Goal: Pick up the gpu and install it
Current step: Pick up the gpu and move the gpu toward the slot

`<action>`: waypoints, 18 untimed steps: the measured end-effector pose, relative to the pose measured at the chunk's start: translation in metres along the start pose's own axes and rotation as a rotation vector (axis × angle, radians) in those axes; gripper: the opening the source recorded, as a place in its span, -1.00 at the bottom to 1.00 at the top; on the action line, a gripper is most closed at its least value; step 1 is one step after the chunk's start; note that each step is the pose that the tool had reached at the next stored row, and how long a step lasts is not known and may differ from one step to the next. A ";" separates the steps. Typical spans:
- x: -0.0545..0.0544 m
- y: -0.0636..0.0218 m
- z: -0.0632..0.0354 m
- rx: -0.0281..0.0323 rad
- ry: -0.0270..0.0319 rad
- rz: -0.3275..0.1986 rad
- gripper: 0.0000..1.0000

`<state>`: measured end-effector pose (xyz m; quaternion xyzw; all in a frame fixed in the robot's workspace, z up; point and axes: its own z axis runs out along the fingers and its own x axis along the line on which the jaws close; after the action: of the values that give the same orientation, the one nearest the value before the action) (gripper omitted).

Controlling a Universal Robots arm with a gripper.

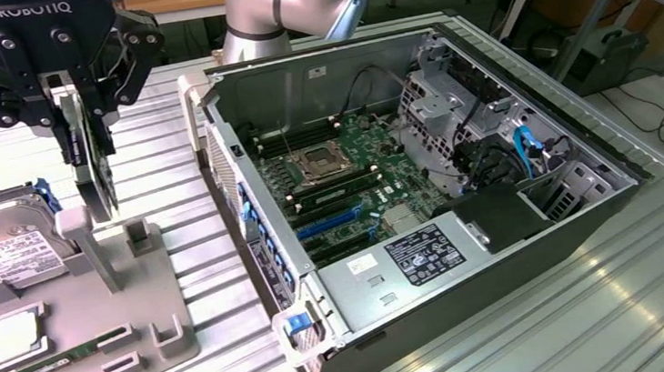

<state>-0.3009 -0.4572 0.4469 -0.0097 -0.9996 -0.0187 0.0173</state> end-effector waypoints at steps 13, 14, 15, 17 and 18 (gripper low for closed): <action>-0.012 0.0002 0.0001 0.0000 0.0000 0.000 -0.45; -0.014 0.0002 0.0001 0.0000 0.0000 0.000 -0.45; -0.015 0.0003 0.0001 -0.0001 -0.0001 0.000 -0.45; -0.018 0.0003 0.0000 0.0000 0.0000 0.000 -0.45; -0.019 0.0004 0.0000 -0.0001 -0.0001 0.000 -0.45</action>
<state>-0.2818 -0.4572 0.4462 -0.0097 -0.9996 -0.0187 0.0172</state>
